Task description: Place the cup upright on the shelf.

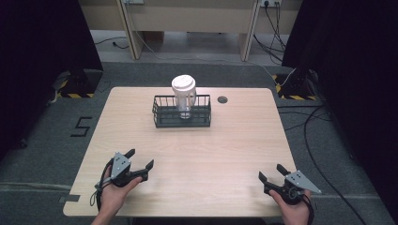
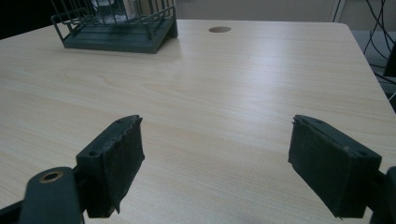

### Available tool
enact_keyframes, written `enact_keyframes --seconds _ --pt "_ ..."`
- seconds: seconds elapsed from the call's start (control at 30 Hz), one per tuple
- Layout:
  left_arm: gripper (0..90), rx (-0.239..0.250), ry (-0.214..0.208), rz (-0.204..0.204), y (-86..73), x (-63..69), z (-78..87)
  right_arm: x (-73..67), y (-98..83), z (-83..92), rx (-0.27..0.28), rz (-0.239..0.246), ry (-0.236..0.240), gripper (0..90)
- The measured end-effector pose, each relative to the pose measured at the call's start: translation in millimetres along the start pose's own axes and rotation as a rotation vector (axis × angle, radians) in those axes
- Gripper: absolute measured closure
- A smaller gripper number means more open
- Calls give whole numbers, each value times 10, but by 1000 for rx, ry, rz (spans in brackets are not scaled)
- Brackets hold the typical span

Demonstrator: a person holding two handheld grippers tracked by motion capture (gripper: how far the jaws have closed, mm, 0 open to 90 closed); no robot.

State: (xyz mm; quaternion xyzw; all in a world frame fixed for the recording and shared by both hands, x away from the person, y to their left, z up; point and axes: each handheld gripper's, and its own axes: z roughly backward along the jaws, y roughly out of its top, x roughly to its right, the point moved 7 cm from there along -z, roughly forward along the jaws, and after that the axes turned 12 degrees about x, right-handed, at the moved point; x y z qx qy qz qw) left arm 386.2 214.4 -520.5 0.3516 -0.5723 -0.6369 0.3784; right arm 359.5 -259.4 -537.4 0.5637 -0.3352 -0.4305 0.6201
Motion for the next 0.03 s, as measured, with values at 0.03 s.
enact_keyframes --seconds 0.03 --pt "148 1 -1 3 -3 2 -2 1 0 -2 0 0 1 184"
